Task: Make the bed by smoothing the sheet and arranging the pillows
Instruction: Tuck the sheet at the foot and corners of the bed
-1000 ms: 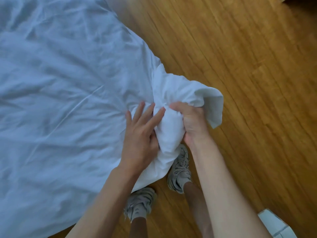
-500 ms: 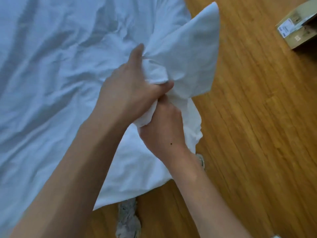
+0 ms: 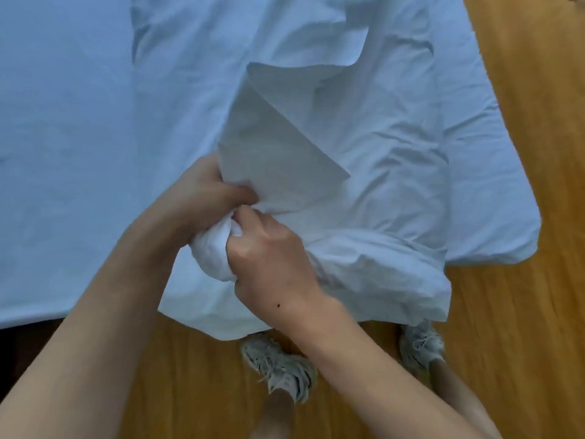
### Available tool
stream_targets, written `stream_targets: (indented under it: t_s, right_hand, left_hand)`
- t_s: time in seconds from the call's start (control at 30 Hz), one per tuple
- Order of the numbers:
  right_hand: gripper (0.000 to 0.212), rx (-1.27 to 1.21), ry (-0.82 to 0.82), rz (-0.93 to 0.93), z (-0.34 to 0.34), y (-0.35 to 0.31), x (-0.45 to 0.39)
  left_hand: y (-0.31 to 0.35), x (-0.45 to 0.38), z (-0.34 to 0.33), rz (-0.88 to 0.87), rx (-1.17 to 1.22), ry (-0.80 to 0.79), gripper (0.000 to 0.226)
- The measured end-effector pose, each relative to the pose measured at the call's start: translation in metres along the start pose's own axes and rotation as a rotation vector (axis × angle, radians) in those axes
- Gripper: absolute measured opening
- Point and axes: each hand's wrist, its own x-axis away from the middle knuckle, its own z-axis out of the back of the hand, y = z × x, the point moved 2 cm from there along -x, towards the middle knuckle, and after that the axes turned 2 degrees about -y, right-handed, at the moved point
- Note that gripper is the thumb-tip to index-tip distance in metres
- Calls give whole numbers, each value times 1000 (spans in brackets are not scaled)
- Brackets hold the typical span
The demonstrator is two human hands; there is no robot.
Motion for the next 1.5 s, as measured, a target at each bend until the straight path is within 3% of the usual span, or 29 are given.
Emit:
stream_targets:
  t_s: [0.1,0.17,0.27,0.33,0.4,0.43,0.5,0.57,0.63,0.77,0.83,0.9,0.97,1.03,1.13,1.27,1.4,1.5]
  right_hand:
    - [29,-50,28,112,-28,-60,2]
    - [29,-19,-64,182,-51,-87,11]
    - [14,198,-420,232,-110,-75,46]
    - [38,319,-708,190,-138,-43,66]
    - [37,382,-827,204,-145,-26,79]
    - [30,380,-827,247,-143,-25,85]
    - [36,274,-787,303,-130,-28,94]
    - [41,104,-722,368,-113,-29,100]
    - [52,26,-626,426,-97,-18,102]
    - [50,-73,-233,278,-69,23,90]
    - [48,-38,-54,123,-52,52,70]
    - [49,56,37,-50,-37,81,45]
    - [52,142,32,-176,-31,106,25]
    - [53,185,-19,-219,-32,122,21]
    - [48,228,-90,-133,-32,133,46]
    - [43,200,-99,-40,-23,147,98]
    - [56,183,-222,122,-26,143,145]
    - [33,215,-303,217,-39,133,158]
  left_hand:
    - [-49,40,40,-14,177,107,13]
    - [-90,58,46,99,298,159,12]
    - [-154,73,17,259,432,189,12]
    - [-188,72,-13,372,433,169,24]
    - [-208,69,-30,488,461,222,39]
    - [-213,66,-32,532,508,310,42]
    - [-213,62,-23,581,611,602,40]
    - [-201,59,-7,519,705,852,29]
    - [-176,51,6,429,633,935,22]
    - [-121,23,26,182,287,903,44]
    - [-100,6,32,48,-43,886,65]
    - [-89,-19,35,-32,-389,793,84]
    - [-89,-43,32,32,-608,608,98]
    - [-102,-59,24,184,-599,449,106]
    - [-124,-56,12,335,-495,428,92]
    - [-137,-40,-6,299,-350,388,67]
    - [-132,-25,0,209,-129,322,46]
    - [-121,7,24,71,-13,389,30]
